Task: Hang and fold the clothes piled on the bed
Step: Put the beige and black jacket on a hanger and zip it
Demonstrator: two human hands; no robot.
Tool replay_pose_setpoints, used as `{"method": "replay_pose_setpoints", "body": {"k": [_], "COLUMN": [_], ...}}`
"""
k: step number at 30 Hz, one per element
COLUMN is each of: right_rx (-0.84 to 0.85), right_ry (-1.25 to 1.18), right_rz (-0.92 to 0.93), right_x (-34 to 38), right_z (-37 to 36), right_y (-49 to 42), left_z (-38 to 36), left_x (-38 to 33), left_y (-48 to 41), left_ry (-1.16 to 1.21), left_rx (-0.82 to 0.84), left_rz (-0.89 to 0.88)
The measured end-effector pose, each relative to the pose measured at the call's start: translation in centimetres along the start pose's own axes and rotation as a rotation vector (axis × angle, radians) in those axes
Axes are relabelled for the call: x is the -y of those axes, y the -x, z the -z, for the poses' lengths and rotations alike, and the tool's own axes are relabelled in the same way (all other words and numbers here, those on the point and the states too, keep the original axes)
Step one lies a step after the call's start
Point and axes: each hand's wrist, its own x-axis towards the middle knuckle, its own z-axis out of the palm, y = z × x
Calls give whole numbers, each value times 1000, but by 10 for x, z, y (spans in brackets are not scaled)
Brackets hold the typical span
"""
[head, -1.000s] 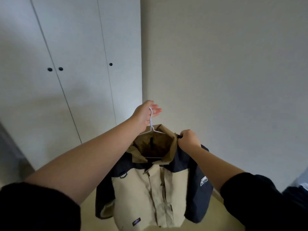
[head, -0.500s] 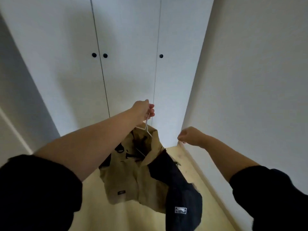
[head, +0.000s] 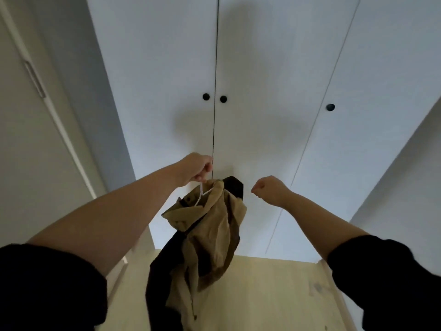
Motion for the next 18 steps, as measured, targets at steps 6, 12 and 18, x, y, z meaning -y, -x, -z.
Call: {"method": "replay_pose_setpoints", "body": {"k": [6, 12, 18], "right_rx": [-219, -350, -363], "right_ry": [-5, -93, -1], "right_rz": [65, 84, 131], "right_x": [51, 93, 104], "right_z": [23, 55, 52], "right_y": [-133, -249, -308], "left_z": [72, 133, 171], "left_x": [-15, -38, -46], "left_y": [-91, -171, -216], "left_ry": [-118, -300, -427], "left_rx": [-19, 139, 262], "left_rz": [-14, -37, -35]}}
